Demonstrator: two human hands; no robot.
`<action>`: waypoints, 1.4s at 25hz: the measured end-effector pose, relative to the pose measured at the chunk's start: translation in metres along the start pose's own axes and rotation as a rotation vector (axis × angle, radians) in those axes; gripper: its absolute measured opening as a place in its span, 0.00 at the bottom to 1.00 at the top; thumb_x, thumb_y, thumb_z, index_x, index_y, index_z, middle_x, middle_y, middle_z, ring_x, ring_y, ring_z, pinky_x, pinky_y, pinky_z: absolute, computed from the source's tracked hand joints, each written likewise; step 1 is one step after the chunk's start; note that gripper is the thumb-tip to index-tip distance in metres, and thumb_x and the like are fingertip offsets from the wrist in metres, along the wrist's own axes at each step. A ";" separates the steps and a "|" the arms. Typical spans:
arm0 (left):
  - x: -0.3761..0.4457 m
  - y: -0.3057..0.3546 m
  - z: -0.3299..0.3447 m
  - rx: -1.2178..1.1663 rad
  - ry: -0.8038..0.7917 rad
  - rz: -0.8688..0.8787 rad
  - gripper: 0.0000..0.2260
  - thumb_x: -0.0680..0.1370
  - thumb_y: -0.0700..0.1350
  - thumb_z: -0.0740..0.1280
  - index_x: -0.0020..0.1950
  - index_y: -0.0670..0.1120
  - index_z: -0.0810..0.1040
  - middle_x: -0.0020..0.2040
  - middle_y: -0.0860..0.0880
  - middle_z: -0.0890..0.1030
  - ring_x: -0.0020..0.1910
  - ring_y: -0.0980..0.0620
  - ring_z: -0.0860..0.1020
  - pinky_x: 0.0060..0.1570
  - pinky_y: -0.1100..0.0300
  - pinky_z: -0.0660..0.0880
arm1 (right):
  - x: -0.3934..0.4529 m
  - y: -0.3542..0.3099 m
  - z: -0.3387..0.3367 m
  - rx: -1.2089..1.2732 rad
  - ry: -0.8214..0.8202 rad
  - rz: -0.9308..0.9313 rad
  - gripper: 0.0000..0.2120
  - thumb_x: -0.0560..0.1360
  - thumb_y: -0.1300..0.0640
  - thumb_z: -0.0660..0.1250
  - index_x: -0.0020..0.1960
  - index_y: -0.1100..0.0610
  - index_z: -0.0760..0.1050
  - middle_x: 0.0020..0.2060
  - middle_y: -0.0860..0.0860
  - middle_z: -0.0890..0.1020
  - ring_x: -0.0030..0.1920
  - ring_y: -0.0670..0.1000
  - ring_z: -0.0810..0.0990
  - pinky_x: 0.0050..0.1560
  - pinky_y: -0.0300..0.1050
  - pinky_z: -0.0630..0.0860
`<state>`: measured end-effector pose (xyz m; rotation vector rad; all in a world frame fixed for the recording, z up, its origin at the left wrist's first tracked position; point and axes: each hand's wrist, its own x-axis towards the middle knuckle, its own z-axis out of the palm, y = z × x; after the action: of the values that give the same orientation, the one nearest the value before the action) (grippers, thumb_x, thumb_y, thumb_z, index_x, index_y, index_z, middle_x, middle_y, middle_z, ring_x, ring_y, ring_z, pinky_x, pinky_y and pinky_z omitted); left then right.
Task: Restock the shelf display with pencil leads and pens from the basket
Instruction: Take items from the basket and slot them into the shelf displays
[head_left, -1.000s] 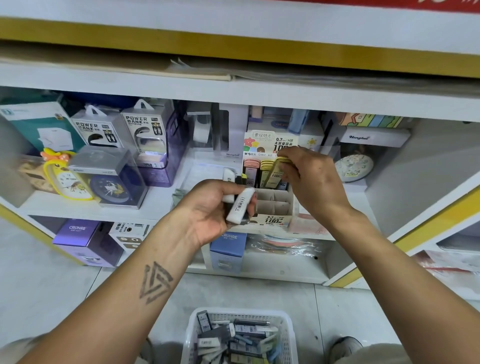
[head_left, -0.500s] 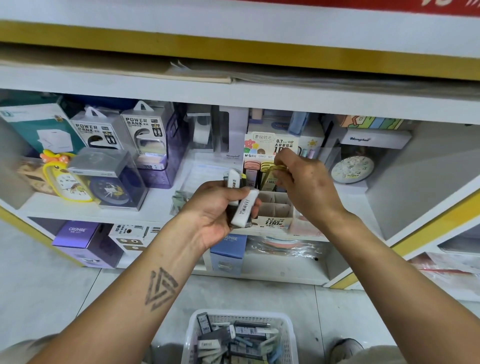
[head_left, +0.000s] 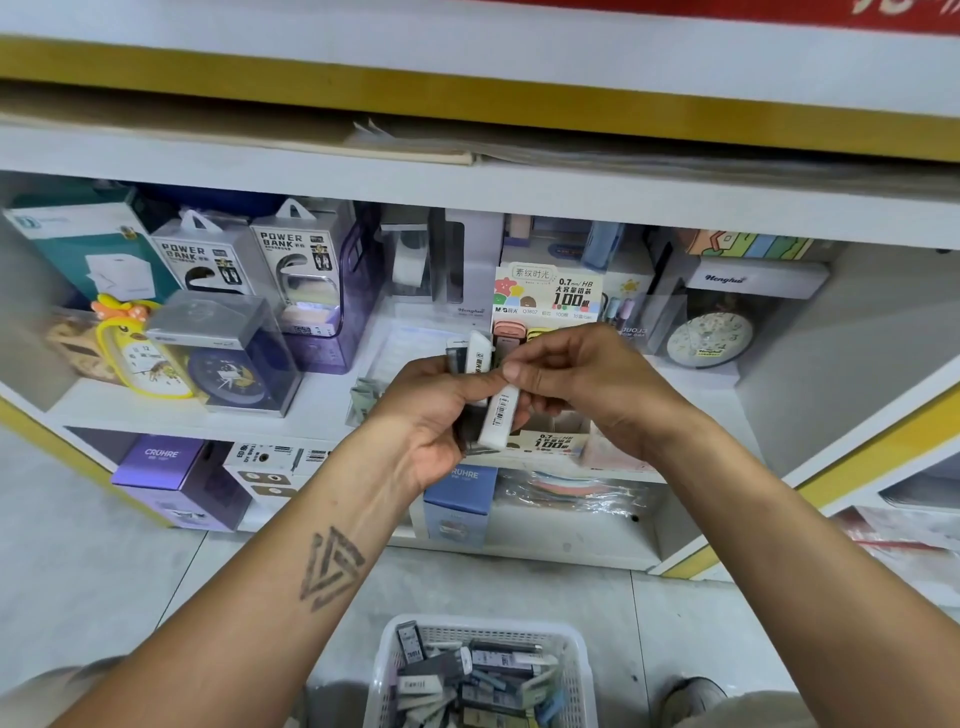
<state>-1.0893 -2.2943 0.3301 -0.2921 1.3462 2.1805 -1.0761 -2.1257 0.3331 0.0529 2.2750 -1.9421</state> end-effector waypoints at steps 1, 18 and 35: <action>-0.001 0.001 0.000 -0.003 0.000 -0.008 0.10 0.73 0.31 0.70 0.53 0.31 0.78 0.46 0.33 0.83 0.41 0.37 0.84 0.35 0.50 0.82 | 0.000 0.000 0.000 0.022 -0.007 0.005 0.08 0.72 0.66 0.74 0.51 0.65 0.82 0.38 0.63 0.84 0.33 0.52 0.80 0.31 0.38 0.76; -0.014 0.060 -0.073 -0.151 0.252 0.121 0.11 0.75 0.33 0.70 0.54 0.41 0.75 0.39 0.44 0.76 0.28 0.52 0.73 0.25 0.65 0.73 | 0.020 -0.004 0.046 -0.164 0.102 -0.139 0.03 0.76 0.71 0.69 0.49 0.66 0.80 0.40 0.62 0.81 0.38 0.57 0.86 0.43 0.45 0.84; -0.018 0.056 -0.091 -0.069 0.248 0.082 0.05 0.75 0.31 0.68 0.49 0.38 0.77 0.36 0.42 0.78 0.27 0.50 0.76 0.27 0.62 0.75 | 0.044 0.016 0.069 -0.891 0.112 -0.426 0.11 0.76 0.64 0.70 0.57 0.56 0.79 0.43 0.48 0.83 0.45 0.50 0.82 0.50 0.49 0.80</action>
<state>-1.1149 -2.3993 0.3377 -0.5585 1.4377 2.3220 -1.1113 -2.1939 0.3015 -0.4584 3.1931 -0.8706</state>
